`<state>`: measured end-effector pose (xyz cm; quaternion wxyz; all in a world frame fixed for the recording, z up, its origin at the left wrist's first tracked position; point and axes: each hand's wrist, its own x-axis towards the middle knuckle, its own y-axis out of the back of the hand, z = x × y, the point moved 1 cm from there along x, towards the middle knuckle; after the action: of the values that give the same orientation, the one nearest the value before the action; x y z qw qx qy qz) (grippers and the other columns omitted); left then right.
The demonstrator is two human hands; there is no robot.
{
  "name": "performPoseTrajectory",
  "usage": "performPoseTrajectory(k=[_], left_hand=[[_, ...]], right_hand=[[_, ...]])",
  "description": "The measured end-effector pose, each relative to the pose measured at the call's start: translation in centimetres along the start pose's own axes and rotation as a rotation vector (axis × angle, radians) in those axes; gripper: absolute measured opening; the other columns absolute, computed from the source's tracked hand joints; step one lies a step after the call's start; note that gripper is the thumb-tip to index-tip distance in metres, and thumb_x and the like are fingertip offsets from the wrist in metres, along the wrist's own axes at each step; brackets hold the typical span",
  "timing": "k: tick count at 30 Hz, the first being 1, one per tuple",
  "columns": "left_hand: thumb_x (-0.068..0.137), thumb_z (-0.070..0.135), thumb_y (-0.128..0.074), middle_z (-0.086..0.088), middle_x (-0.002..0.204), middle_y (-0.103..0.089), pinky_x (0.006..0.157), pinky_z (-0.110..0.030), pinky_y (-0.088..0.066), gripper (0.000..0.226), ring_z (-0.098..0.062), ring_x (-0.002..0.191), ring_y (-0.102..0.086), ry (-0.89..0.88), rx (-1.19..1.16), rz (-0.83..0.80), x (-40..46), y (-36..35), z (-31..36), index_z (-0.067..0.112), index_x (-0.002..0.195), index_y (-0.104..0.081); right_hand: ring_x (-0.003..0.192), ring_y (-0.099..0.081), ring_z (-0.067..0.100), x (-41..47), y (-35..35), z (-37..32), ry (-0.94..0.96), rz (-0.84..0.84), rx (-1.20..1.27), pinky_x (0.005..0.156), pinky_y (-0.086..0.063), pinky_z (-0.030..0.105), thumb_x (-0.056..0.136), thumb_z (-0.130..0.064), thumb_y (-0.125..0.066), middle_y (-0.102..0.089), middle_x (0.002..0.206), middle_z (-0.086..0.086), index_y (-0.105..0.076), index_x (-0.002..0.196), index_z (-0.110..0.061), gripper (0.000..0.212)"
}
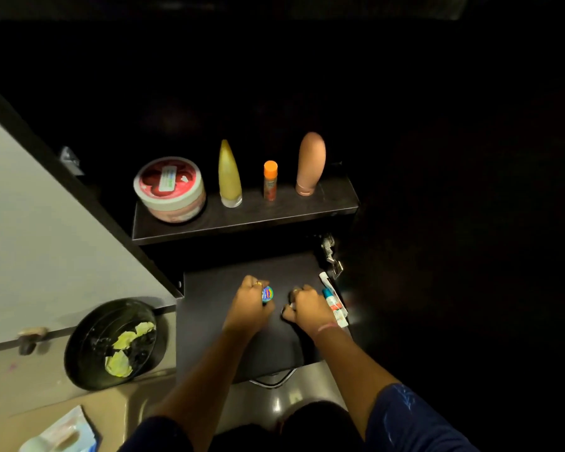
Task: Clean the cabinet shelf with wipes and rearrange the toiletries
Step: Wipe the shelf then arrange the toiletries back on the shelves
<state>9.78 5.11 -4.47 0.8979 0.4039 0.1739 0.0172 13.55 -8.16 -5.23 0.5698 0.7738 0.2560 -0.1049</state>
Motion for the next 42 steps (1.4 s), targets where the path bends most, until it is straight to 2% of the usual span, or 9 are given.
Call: performPoseTrajectory(k=[3, 8, 11, 16, 22, 26, 32, 37, 42], left_hand=[[0.086, 0.016, -0.059, -0.01, 0.126, -0.047, 0.101, -0.024, -0.035, 0.045, -0.024, 0.116, -0.052, -0.01, 0.001, 0.009, -2.7, 1.5, 0.3, 0.005, 0.129, -0.052], [0.086, 0.022, -0.059, -0.005, 0.126, -0.046, 0.098, -0.024, -0.04, 0.048, -0.019, 0.112, -0.055, -0.104, 0.023, 0.056, -6.6, 5.2, 2.6, 0.008, 0.132, -0.05], [0.087, 0.023, -0.058, -0.004, 0.126, -0.045, 0.1, -0.028, -0.041, 0.049, -0.02, 0.113, -0.055, -0.259, 0.06, 0.097, -8.3, 7.6, 5.9, 0.009, 0.133, -0.048], [0.09, 0.023, -0.051, -0.005, 0.126, -0.044, 0.093, -0.039, -0.048, 0.05, -0.027, 0.108, -0.058, -0.461, 0.179, 0.213, -8.5, 10.8, 13.6, 0.009, 0.137, -0.043], [0.098, 0.017, -0.039, -0.012, 0.135, -0.037, 0.077, -0.043, -0.05, 0.043, -0.036, 0.101, -0.061, -0.361, 0.459, 0.245, -5.9, 12.0, 20.1, 0.008, 0.139, -0.035], [0.093, 0.004, -0.045, -0.011, 0.137, -0.034, 0.083, -0.045, -0.05, 0.049, -0.036, 0.111, -0.056, -0.291, 0.462, 0.193, -2.8, 12.2, 22.1, 0.006, 0.14, -0.032], [0.092, -0.003, -0.041, -0.012, 0.133, -0.039, 0.08, -0.044, -0.051, 0.044, -0.033, 0.113, -0.056, -0.253, 0.53, 0.175, 0.6, 11.5, 22.5, 0.003, 0.135, -0.036], [0.092, -0.006, -0.037, -0.011, 0.13, -0.043, 0.084, -0.047, -0.049, 0.042, -0.034, 0.115, -0.056, -0.251, 0.506, 0.165, 1.9, 10.6, 22.1, 0.003, 0.133, -0.039], [0.095, -0.001, -0.035, -0.004, 0.142, -0.038, 0.09, -0.05, -0.049, 0.049, -0.033, 0.118, -0.054, -0.29, 0.379, 0.147, 1.9, 10.1, 21.5, 0.011, 0.141, -0.03]], right_hand=[[0.092, -0.064, 0.029, -2.4, 1.1, -0.3, -0.085, 0.097, 0.25, 0.078, -0.047, 0.027, 0.082, -0.024, -0.058, -0.066, 0.1, 0.013, -0.064, 0.096, -0.007, 0.023], [0.1, -0.061, 0.024, -6.5, 3.5, -1.0, -0.179, 0.26, 0.553, 0.076, -0.042, 0.022, 0.088, -0.02, -0.055, -0.069, 0.099, 0.011, -0.065, 0.098, -0.009, 0.018], [0.088, -0.066, 0.03, -8.5, 4.6, -1.3, -0.18, 0.35, 0.689, 0.08, -0.052, 0.031, 0.085, -0.023, -0.053, -0.07, 0.089, 0.012, -0.065, 0.092, -0.018, 0.015], [0.08, -0.068, 0.032, -10.7, 6.4, -1.4, -0.163, 0.465, 0.795, 0.08, -0.055, 0.042, 0.088, -0.016, -0.052, -0.069, 0.085, 0.016, -0.065, 0.102, -0.011, 0.019], [0.078, -0.066, 0.027, -12.9, 8.8, -2.1, -0.079, 0.545, 0.825, 0.077, -0.053, 0.034, 0.089, -0.008, -0.052, -0.069, 0.085, 0.014, -0.066, 0.106, -0.011, 0.022], [0.079, -0.065, 0.019, -13.0, 10.6, -1.7, -0.052, 0.555, 0.859, 0.076, -0.05, 0.025, 0.089, -0.008, -0.052, -0.068, 0.086, 0.007, -0.067, 0.105, -0.014, 0.022], [0.089, -0.067, 0.021, -12.4, 11.8, -1.2, -0.039, 0.534, 0.832, 0.086, -0.053, 0.036, 0.087, -0.008, -0.054, -0.07, 0.097, 0.007, -0.068, 0.105, -0.013, 0.023], [0.103, -0.063, 0.019, -11.7, 12.9, -1.0, -0.005, 0.56, 0.754, 0.096, -0.047, 0.028, 0.087, -0.005, -0.052, -0.068, 0.108, 0.008, -0.067, 0.109, -0.012, 0.027], [0.099, -0.062, 0.017, -11.5, 14.1, -1.2, 0.04, 0.579, 0.647, 0.088, -0.048, 0.022, 0.09, -0.007, -0.049, -0.065, 0.11, 0.008, -0.063, 0.113, -0.014, 0.028]])
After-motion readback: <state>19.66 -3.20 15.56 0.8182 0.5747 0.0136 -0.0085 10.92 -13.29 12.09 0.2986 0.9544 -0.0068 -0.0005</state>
